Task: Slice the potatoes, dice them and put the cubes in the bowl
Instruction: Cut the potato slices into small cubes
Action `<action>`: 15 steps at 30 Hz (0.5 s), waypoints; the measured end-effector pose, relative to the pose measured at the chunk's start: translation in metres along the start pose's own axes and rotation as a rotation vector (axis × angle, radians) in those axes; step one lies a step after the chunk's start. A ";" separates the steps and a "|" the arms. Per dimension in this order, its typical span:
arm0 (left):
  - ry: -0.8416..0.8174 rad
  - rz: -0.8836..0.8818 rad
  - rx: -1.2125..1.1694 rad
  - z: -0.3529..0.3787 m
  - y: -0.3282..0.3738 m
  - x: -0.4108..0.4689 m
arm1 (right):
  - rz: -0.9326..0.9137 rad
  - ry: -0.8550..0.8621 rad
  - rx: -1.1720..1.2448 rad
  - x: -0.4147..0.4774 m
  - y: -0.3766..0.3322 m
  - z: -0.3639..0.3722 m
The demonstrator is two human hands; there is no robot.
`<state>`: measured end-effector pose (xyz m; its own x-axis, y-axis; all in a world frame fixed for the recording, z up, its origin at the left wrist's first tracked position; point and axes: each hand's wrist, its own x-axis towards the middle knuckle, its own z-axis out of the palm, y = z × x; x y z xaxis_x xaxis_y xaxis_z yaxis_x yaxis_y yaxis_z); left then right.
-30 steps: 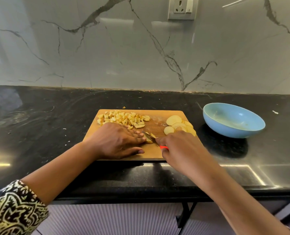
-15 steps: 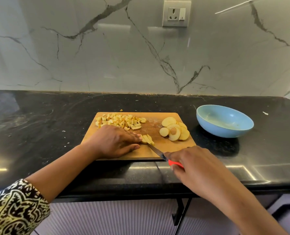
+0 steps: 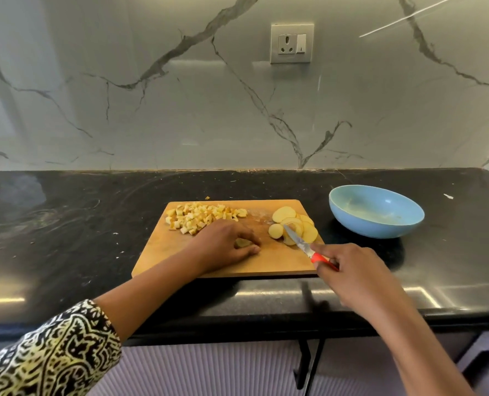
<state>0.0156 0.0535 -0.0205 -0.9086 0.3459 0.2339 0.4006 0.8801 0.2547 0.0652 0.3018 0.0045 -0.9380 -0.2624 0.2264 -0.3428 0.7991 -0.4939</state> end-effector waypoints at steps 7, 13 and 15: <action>-0.334 0.057 -0.112 -0.031 -0.016 0.007 | -0.044 -0.013 0.006 -0.004 -0.003 0.007; -0.331 0.088 -0.078 -0.040 -0.029 0.014 | -0.101 -0.011 -0.027 -0.012 -0.013 0.013; -0.246 0.066 -0.047 -0.033 -0.029 0.008 | -0.120 -0.002 -0.049 -0.011 -0.017 0.015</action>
<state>0.0010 0.0203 0.0054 -0.8795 0.4756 0.0176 0.4596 0.8391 0.2911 0.0804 0.2831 -0.0027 -0.8905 -0.3587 0.2797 -0.4497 0.7873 -0.4220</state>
